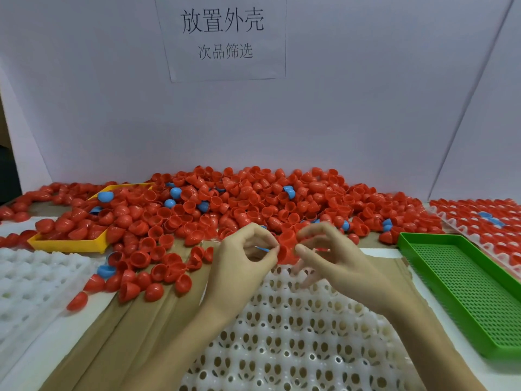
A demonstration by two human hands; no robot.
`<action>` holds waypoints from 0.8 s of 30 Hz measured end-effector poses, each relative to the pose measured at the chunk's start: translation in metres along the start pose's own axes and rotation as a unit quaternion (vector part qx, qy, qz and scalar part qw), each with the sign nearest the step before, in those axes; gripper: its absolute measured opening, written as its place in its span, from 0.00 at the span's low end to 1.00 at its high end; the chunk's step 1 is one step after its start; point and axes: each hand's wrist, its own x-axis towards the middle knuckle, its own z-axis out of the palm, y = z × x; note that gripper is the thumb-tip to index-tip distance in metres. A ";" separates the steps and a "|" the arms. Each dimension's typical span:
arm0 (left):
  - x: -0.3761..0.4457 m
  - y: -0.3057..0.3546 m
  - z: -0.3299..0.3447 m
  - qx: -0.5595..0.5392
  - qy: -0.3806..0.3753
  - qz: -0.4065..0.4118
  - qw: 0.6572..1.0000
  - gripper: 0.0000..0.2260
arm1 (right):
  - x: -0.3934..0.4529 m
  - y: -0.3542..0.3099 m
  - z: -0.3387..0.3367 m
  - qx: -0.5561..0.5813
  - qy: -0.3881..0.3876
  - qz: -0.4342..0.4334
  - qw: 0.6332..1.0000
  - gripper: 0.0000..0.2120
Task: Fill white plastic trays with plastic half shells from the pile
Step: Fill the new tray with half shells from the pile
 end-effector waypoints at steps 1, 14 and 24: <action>0.000 0.000 -0.001 0.034 0.013 0.016 0.999 0.08 | 0.000 0.000 0.001 -0.020 0.040 -0.033 0.998 0.16; 0.002 0.014 -0.006 0.042 -0.078 0.087 0.992 0.06 | 0.004 0.007 -0.008 -0.200 0.075 -0.100 0.972 0.12; 0.026 -0.016 -0.051 0.299 0.044 0.068 0.951 0.03 | -0.009 0.042 -0.101 -0.373 0.141 0.059 0.915 0.09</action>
